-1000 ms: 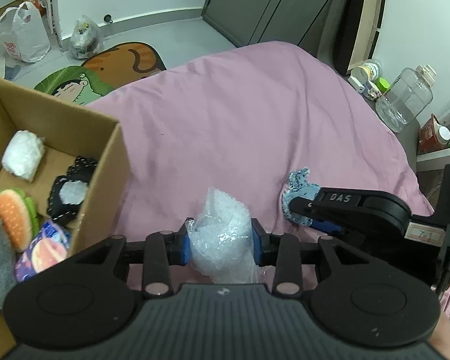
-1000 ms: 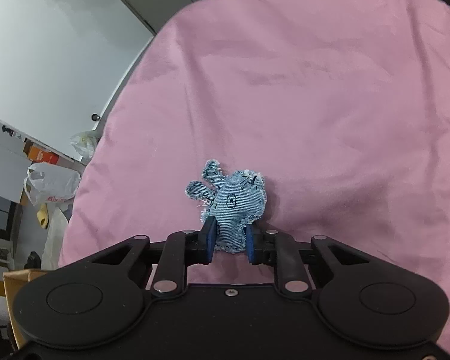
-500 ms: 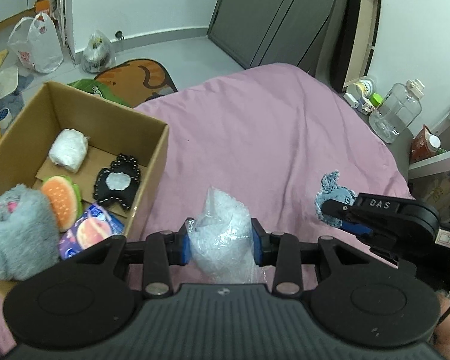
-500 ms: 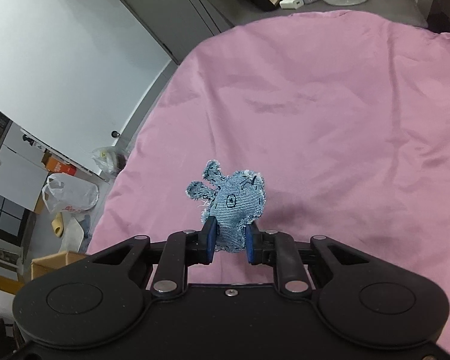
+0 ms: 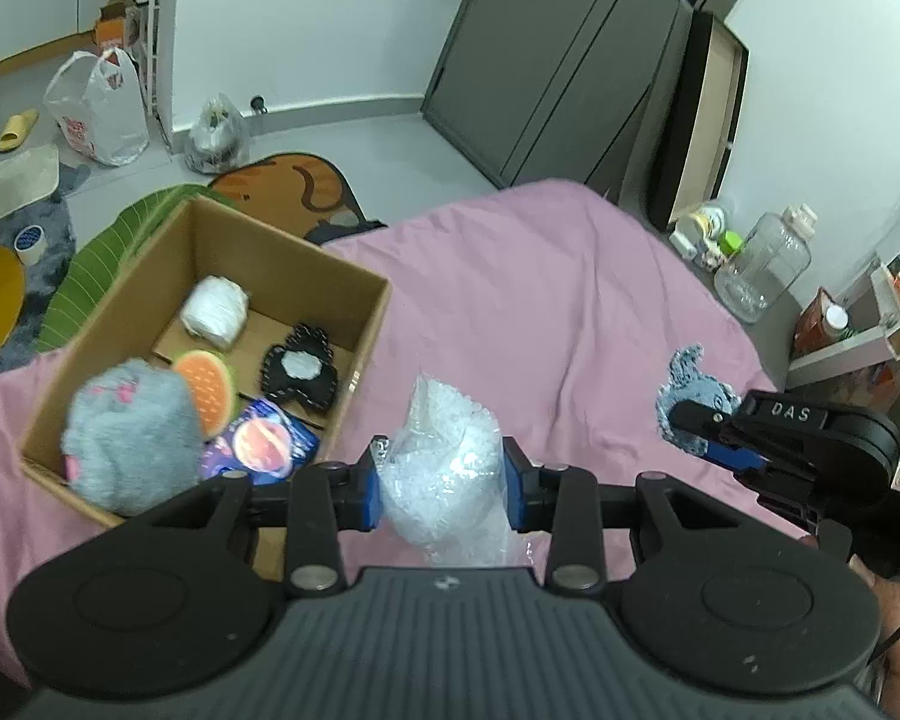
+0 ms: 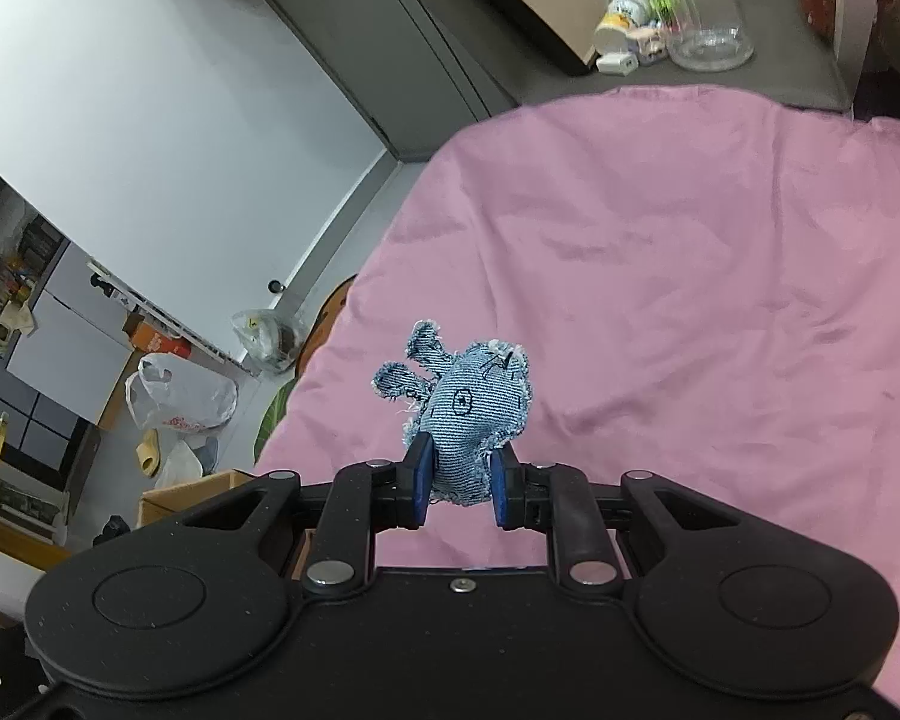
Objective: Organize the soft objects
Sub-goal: 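Carry the plastic bundle with the left tool while the right carries the denim bunny toward the box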
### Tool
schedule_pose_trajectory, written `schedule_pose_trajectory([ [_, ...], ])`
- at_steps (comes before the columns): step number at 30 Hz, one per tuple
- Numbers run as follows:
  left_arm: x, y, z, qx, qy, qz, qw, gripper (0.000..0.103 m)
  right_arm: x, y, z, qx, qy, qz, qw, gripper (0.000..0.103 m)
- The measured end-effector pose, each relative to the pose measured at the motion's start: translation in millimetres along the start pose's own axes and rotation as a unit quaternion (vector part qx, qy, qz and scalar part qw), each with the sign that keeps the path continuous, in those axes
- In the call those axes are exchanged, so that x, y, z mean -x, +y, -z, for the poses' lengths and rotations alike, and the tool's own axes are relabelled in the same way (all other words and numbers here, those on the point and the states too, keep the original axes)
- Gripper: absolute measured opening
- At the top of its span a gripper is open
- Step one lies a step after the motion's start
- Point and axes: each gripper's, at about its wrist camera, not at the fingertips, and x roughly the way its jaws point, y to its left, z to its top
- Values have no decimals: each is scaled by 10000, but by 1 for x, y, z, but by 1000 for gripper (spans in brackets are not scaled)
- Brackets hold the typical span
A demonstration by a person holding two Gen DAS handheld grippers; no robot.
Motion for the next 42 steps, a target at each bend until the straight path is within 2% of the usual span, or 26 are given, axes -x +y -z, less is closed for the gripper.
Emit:
schedule_pose_trajectory([
  [9,42,36,-17,-115,-217,-4,9997,36,33,26,19,320,10,-26,9995,20],
  [21,63,71,-23,-111,-375,-8,9992,36,47,70,38,662,87,-137,9977,20],
  [30,57,96,-26,93,-338,76,9994,37,45,104,48,945,112,-160,9953,20],
  [42,26,122,-24,389,-60,232,9990,37,17,133,66,1138,427,-77,9926,20],
])
